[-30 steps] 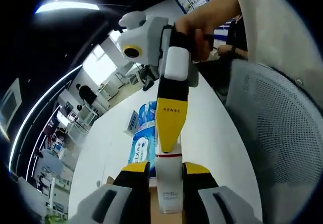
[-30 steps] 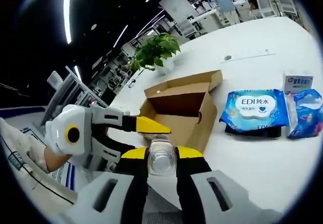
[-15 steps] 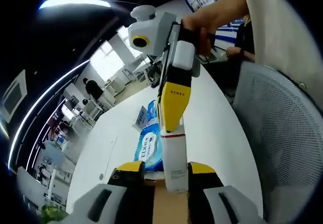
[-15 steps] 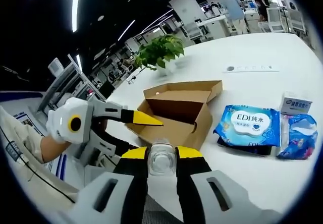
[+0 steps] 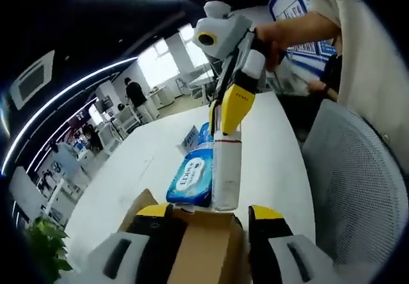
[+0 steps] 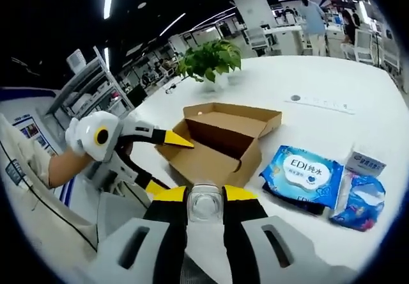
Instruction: Operate the shoe box by opening the lid, removing the specified soft item, and placing it in the target area until the item is outside and the box remains undamaged.
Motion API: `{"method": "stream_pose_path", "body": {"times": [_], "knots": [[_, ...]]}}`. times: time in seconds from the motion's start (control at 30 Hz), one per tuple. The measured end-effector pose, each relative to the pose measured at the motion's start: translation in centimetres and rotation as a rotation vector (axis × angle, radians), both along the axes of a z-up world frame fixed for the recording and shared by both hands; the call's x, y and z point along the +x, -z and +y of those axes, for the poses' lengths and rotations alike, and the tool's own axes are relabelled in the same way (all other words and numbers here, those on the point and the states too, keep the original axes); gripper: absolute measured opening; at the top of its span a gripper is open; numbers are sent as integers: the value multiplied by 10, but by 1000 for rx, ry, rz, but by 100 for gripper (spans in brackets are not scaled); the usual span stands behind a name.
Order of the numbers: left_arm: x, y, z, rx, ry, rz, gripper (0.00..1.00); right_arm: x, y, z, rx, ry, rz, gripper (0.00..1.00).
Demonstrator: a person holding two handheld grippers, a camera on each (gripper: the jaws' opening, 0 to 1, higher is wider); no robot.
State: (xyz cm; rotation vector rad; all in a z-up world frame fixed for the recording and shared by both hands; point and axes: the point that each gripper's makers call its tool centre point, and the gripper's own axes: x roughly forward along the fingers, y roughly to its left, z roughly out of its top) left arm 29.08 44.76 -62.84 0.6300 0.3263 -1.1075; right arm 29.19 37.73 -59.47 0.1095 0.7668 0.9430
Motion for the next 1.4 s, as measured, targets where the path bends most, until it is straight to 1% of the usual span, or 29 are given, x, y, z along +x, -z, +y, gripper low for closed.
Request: {"method": "stream_pose_path", "body": {"times": [0.1,0.23,0.4,0.47,0.63,0.83,1.03,1.1,1.2,1.27,1.4], "knots": [[-1,0,5,-38,-42,43,50,1,-2,-3,-29,-35,-20,17],[1,-2,13,-75,-91,81,56,4,-5,-6,-83,-99,-55,17],[5,-7,25,-154,-180,146,62,12,-7,-11,-154,-178,-106,17],[6,-8,29,-163,-198,156,65,15,-8,-12,-169,-195,-114,17],[6,-11,42,-205,-263,187,69,24,-9,-19,-230,-270,-148,18],[4,-13,57,-221,-323,196,74,36,-9,-26,-295,-356,-189,18],[3,-15,78,-240,-390,201,78,49,-13,-29,-335,-438,-238,18],[3,-16,84,-241,-408,202,80,52,-16,-27,-340,-452,-248,18],[2,-17,94,-244,-436,201,82,59,-18,-26,-366,-509,-293,18],[2,-18,101,-247,-459,203,84,63,-19,-26,-373,-526,-306,18],[1,-22,113,-263,-500,201,87,74,-21,-27,-409,-585,-353,18]]}}
